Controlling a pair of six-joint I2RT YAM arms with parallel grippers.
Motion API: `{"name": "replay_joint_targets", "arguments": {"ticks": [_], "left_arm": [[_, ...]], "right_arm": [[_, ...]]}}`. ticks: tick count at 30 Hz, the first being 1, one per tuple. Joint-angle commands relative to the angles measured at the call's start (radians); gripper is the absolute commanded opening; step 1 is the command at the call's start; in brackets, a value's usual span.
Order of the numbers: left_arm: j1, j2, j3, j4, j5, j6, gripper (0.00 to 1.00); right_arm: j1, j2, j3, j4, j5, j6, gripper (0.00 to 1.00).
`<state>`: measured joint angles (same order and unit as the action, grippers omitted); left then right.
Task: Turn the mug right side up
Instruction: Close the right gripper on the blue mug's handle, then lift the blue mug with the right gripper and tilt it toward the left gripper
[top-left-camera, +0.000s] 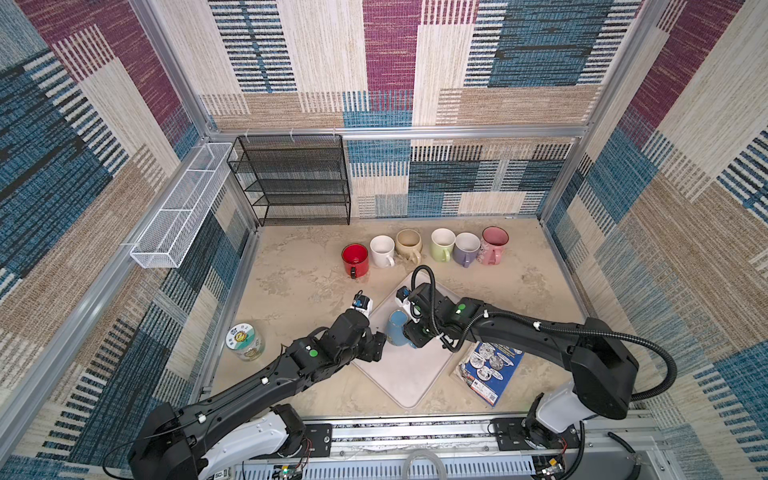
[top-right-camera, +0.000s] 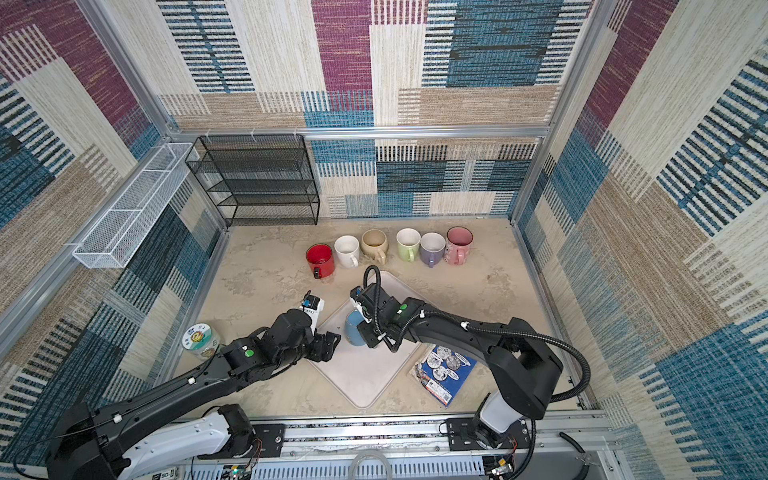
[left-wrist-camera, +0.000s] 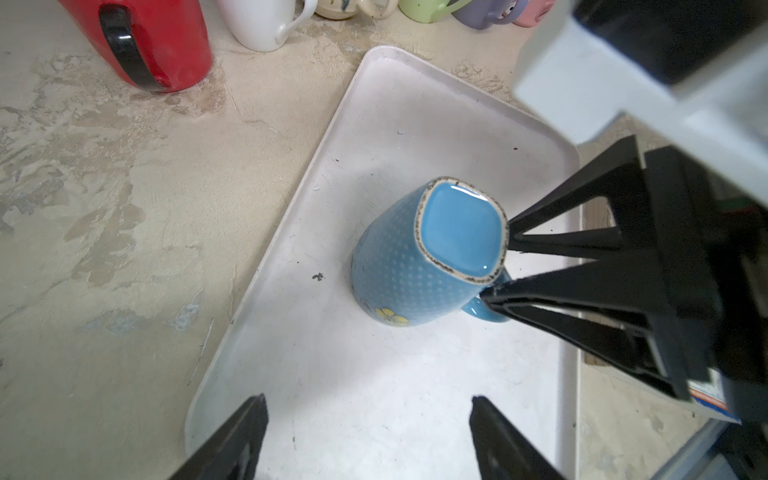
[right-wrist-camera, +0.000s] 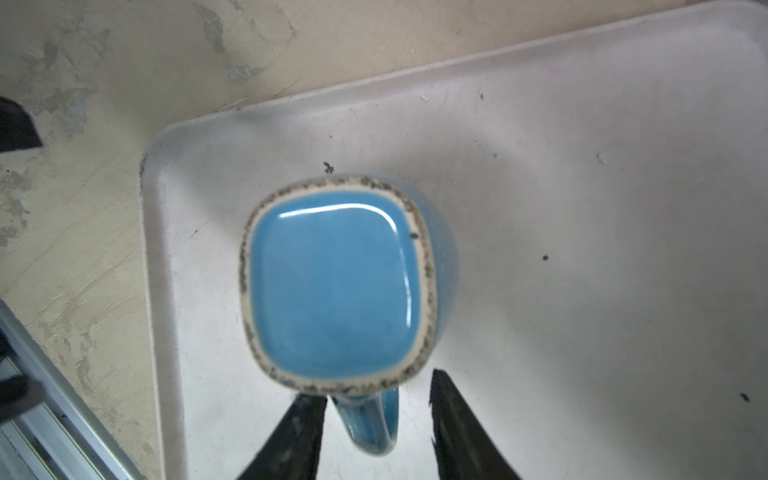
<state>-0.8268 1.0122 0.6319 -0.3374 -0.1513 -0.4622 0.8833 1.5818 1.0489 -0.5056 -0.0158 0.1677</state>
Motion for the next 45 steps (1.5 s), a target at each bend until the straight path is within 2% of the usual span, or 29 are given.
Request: {"name": "replay_joint_targets", "arguments": {"ticks": [1, 14, 24, 26, 35, 41, 45], "left_arm": [[0.0, -0.006, -0.009, -0.018, -0.008, -0.01, 0.82], [0.003, 0.002, -0.014, -0.008, -0.005, -0.007, 0.82], [0.007, -0.012, -0.028, -0.002, -0.005, -0.012, 0.82], [0.006, -0.018, -0.029, -0.003, -0.007, -0.012, 0.82], [0.008, -0.031, -0.039, -0.005, -0.006, -0.019, 0.81], [0.009, -0.065, -0.06, 0.012, 0.005, -0.021, 0.82], [0.009, -0.067, -0.079, 0.052, 0.055, -0.022, 0.82]], "right_arm": [[0.003, 0.018, 0.016, -0.013, 0.016, -0.01, 0.42], [0.006, 0.067, 0.057, -0.031, 0.028, -0.011, 0.33], [0.006, 0.087, 0.066, -0.033, 0.036, -0.007, 0.31], [0.005, 0.088, 0.068, -0.033, 0.036, -0.005, 0.28], [0.006, 0.073, 0.062, -0.004, 0.025, -0.004, 0.0], [0.005, 0.041, 0.048, 0.034, 0.002, 0.001, 0.0], [0.005, 0.008, 0.036, 0.068, -0.014, 0.005, 0.0]]}}
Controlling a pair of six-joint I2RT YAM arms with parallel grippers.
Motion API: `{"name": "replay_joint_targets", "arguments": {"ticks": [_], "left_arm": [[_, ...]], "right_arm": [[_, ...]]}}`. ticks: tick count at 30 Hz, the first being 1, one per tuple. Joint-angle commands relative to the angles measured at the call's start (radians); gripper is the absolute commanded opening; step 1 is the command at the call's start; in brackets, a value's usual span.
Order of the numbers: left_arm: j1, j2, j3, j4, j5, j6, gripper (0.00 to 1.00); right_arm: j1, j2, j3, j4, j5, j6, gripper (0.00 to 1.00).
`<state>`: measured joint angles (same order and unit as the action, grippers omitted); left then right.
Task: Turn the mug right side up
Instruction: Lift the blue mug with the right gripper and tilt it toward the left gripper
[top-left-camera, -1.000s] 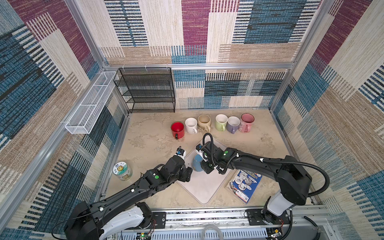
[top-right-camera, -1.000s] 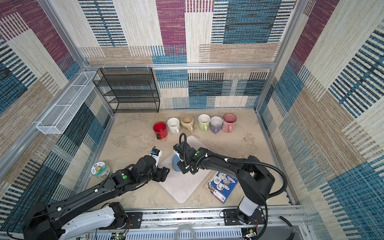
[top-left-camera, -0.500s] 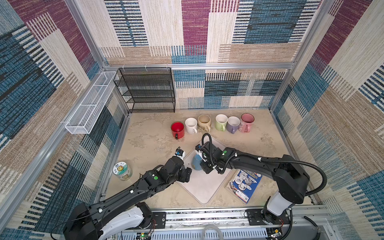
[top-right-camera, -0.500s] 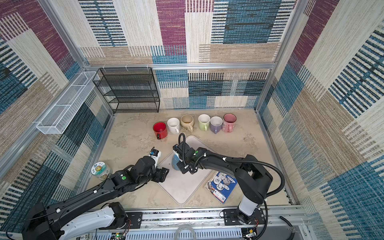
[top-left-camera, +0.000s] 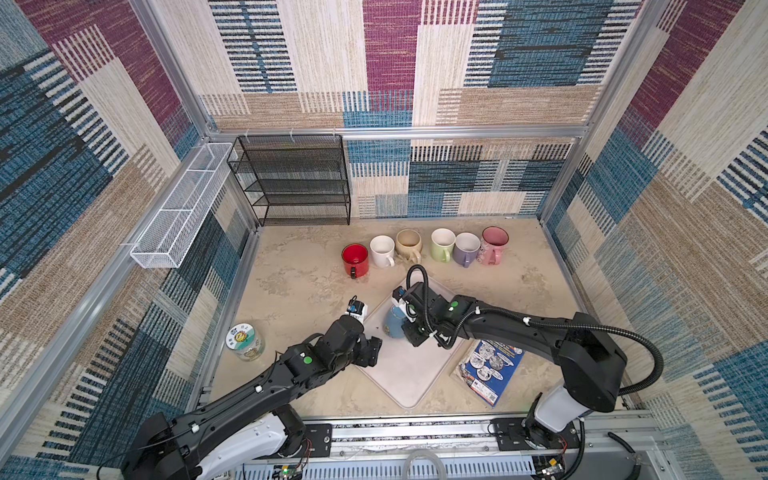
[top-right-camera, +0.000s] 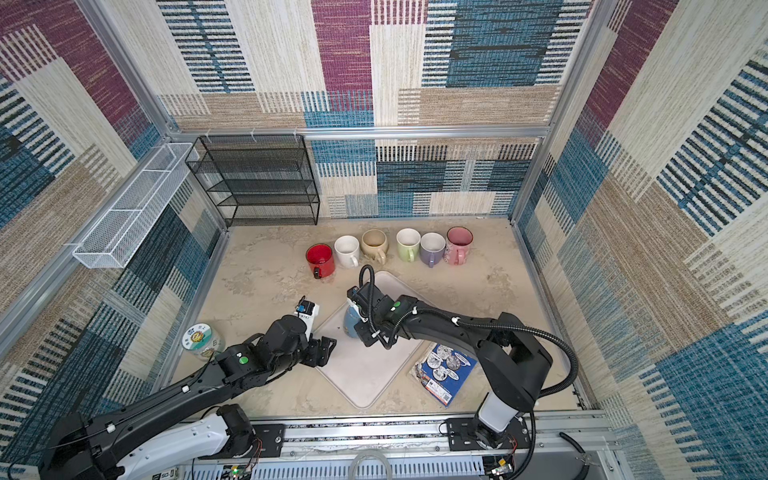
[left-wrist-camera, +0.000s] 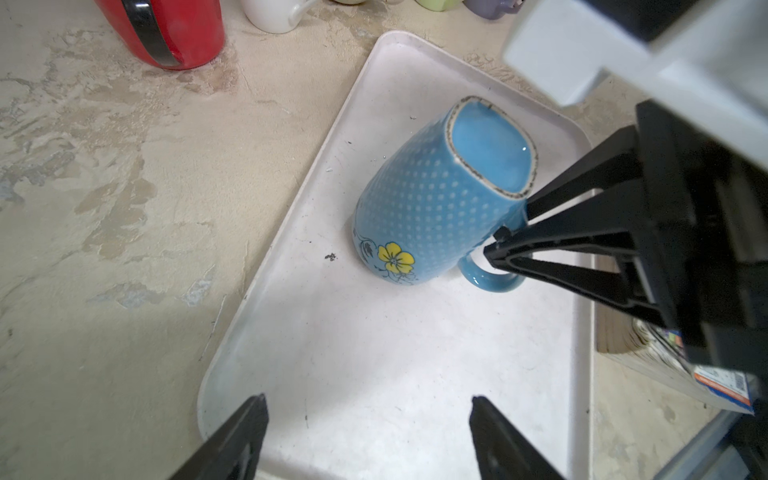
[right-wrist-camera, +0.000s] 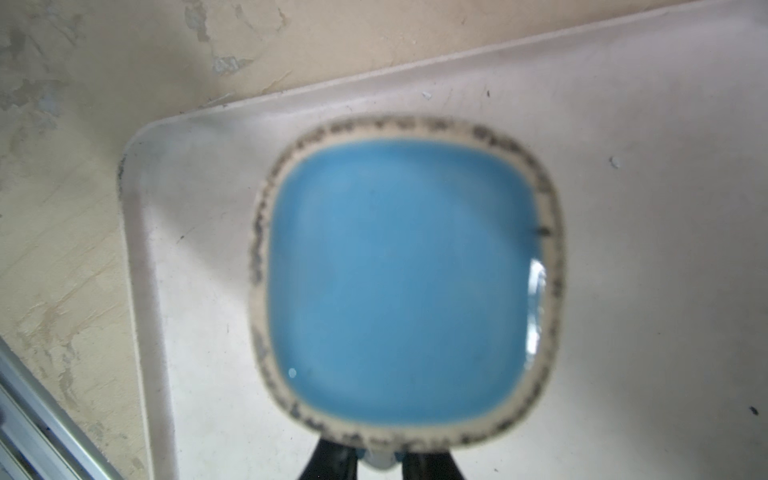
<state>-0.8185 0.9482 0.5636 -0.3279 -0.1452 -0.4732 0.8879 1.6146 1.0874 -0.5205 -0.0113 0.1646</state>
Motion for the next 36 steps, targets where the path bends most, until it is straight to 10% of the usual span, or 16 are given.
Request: {"name": "replay_joint_targets", "arguments": {"ticks": [1, 36], "left_arm": [[0.002, -0.006, -0.016, 0.055, 0.063, -0.011, 0.82], [0.094, -0.06, -0.165, 0.704, 0.62, -0.212, 0.71]], "right_arm": [[0.001, -0.034, -0.007, 0.09, -0.021, 0.009, 0.0], [-0.283, -0.603, -0.423, 0.815, -0.717, 0.304, 0.0]]}}
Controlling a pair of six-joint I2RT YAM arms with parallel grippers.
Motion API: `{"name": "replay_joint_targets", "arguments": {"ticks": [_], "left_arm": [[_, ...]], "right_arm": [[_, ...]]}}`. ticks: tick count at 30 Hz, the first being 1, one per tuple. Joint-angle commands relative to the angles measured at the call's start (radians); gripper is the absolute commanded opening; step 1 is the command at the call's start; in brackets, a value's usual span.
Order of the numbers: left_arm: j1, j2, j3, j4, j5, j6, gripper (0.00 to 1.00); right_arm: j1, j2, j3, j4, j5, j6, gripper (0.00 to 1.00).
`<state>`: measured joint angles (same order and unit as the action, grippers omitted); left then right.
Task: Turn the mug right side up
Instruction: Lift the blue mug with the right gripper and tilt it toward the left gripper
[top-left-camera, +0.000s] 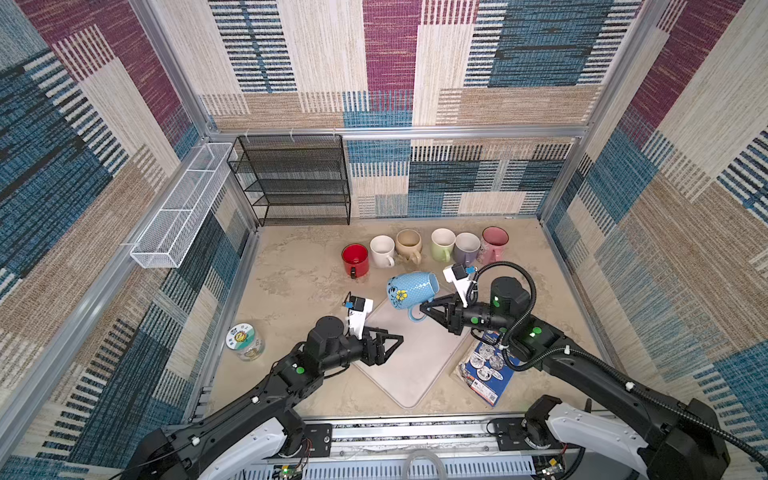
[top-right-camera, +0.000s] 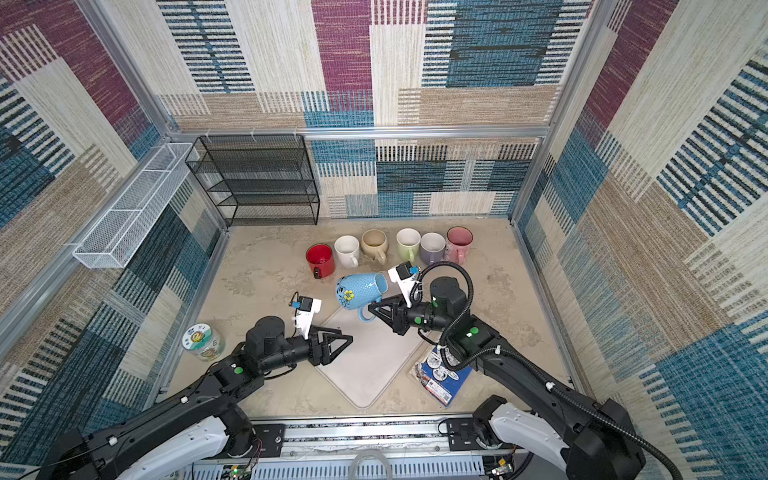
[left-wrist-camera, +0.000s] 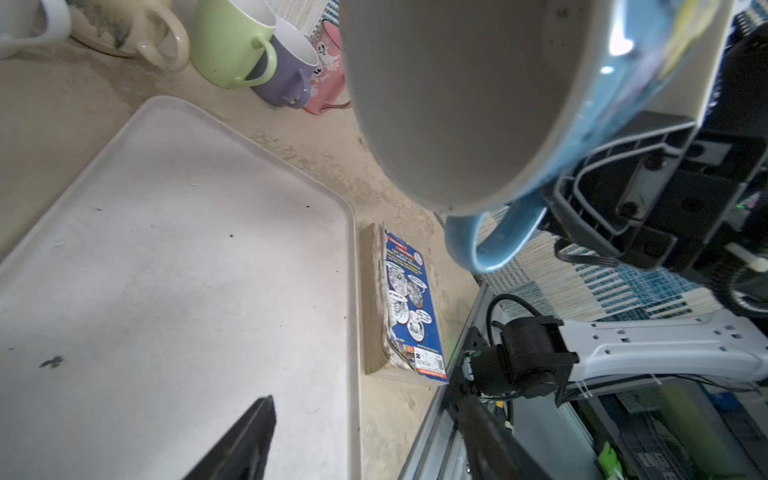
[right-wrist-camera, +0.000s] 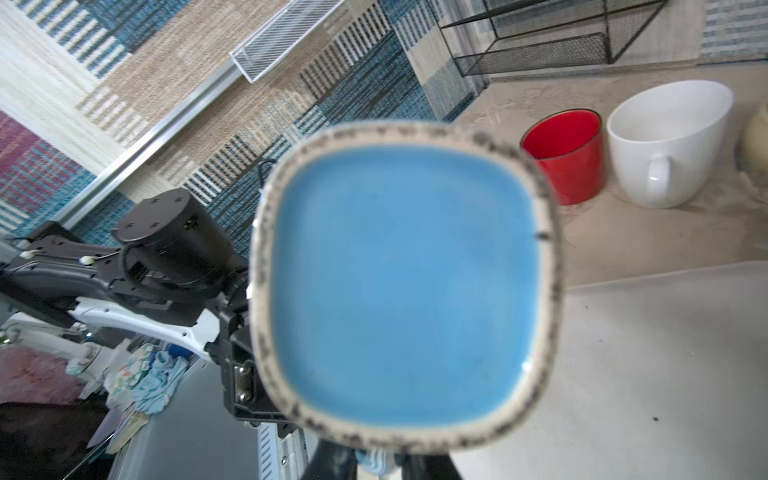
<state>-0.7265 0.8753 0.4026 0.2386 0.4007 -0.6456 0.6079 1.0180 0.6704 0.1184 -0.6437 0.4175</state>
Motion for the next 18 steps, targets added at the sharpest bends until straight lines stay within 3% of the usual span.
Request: {"name": "replay_joint_targets", "arguments": {"ticks": [1, 8, 18], "left_arm": [[0.004, 0.021, -0.003, 0.16, 0.085, -0.045, 0.69], [0.004, 0.051, 0.001, 0.245, 0.103, -0.055, 0.6], [0.008, 0.019, -0.001, 0.352, 0.102, -0.064, 0.6]], "right_arm": [[-0.003, -0.006, -0.009, 0.187, -0.092, 0.056, 0.0], [-0.005, 0.007, -0.009, 0.231, -0.14, 0.067, 0.0], [-0.005, 0.005, -0.018, 0.271, -0.192, 0.081, 0.0]]}}
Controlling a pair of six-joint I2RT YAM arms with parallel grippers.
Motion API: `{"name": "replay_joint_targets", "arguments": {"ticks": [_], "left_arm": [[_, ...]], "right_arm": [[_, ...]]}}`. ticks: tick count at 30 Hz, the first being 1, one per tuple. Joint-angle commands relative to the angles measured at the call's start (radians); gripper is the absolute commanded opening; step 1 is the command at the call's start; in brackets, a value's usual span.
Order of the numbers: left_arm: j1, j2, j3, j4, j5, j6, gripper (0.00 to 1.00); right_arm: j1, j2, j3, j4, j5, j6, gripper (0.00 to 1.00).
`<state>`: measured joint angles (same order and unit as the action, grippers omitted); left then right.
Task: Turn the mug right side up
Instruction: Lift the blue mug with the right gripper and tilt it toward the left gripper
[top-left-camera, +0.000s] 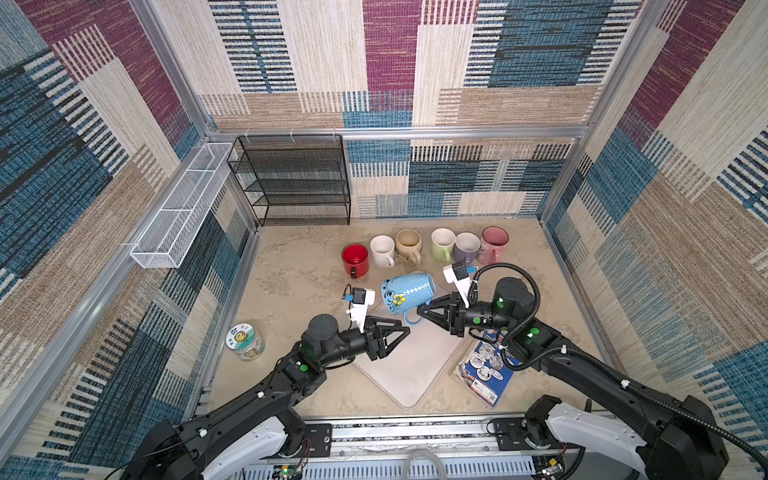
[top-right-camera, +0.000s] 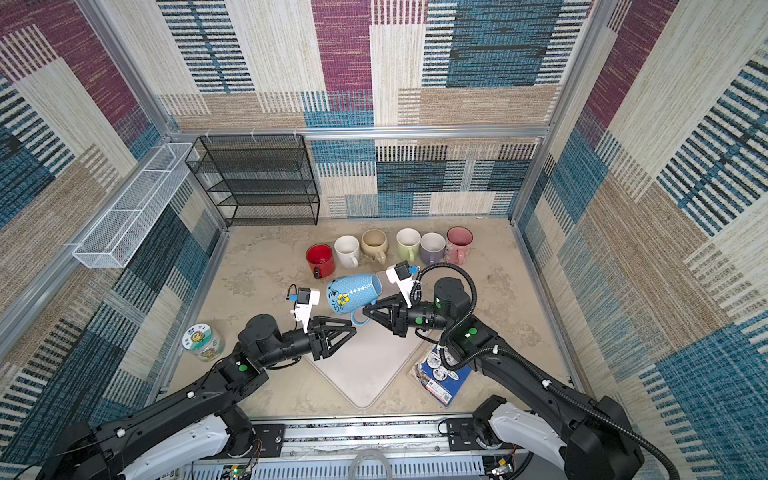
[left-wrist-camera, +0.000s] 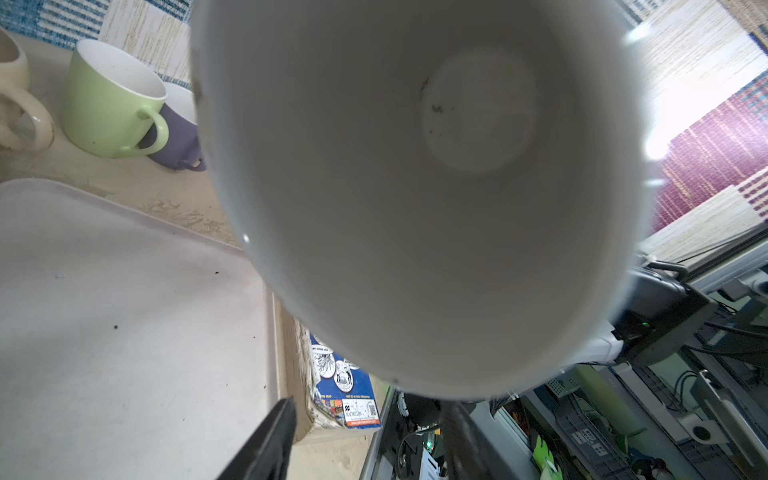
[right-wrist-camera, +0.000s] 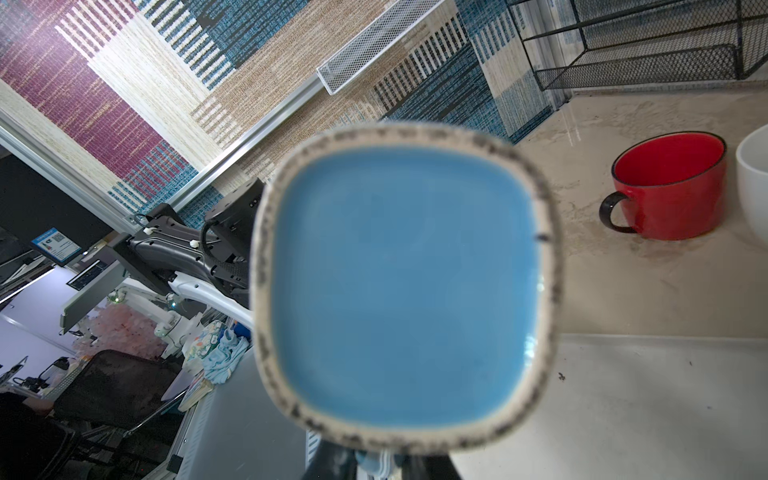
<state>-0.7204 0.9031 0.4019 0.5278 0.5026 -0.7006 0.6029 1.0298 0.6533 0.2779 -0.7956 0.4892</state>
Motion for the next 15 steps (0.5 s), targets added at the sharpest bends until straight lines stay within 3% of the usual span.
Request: {"name": "replay_joint_targets", "arguments": {"ticks": [1, 8, 15], "left_arm": [[0.004, -0.009, 0.0, 0.069, -0.003, -0.01, 0.59], [0.005, 0.001, -0.001, 0.135, -0.048, -0.026, 0.5], [0.007, 0.024, 0.017, 0.16, -0.053, -0.027, 0.47]], "right_arm": [[0.0, -0.005, -0.002, 0.121, -0.046, 0.016, 0.0], [0.001, 0.007, -0.043, 0.219, -0.068, 0.07, 0.0], [0.001, 0.03, -0.09, 0.322, -0.076, 0.124, 0.0]]}}
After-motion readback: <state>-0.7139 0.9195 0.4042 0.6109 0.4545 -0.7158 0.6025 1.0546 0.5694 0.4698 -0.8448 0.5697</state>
